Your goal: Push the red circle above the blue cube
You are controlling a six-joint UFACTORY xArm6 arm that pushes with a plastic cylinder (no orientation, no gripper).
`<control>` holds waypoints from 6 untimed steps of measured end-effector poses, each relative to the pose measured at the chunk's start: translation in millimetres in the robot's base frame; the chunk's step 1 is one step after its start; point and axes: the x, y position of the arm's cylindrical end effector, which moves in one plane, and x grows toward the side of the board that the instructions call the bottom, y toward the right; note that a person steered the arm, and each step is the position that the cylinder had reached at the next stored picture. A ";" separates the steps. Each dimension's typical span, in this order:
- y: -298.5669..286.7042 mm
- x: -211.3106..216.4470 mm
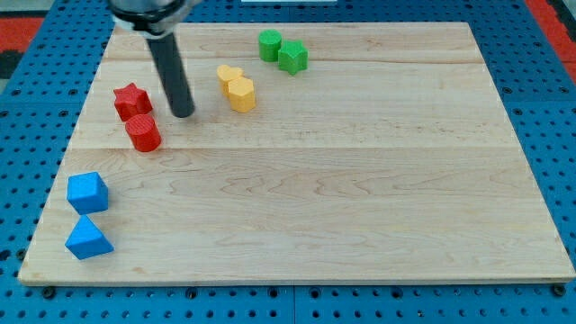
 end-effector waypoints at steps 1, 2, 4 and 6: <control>4.4 8.3; -7.9 19.8; -80.4 30.2; -43.3 10.3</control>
